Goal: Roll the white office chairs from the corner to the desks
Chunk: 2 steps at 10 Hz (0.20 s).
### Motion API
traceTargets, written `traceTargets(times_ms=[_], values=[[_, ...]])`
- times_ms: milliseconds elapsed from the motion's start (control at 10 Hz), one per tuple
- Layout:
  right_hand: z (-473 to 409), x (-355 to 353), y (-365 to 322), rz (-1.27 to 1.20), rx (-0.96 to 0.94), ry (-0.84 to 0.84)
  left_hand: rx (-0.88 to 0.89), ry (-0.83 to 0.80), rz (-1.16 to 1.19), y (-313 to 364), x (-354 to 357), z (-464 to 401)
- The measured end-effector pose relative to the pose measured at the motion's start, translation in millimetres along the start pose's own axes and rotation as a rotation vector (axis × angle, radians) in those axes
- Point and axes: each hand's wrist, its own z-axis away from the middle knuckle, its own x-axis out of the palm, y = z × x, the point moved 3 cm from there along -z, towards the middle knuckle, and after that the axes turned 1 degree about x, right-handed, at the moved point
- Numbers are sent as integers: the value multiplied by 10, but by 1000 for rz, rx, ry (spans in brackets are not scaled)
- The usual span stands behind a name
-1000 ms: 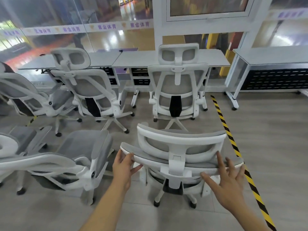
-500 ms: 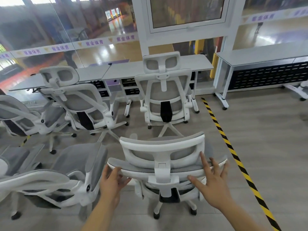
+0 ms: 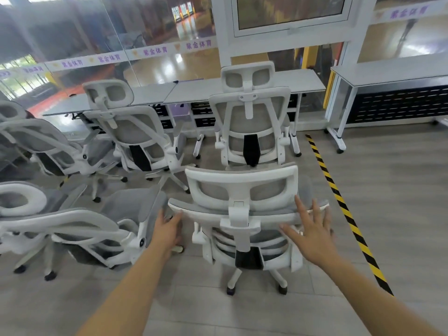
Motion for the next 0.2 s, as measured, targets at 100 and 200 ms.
traceTargets(times_ms=[100, 200], values=[[436, -69, -29, -27, 29, 41, 166, -99, -296, -93, -172, 336], [1014, 43, -79, 17, 22, 27, 225, -309, -454, -456, -363, 754]])
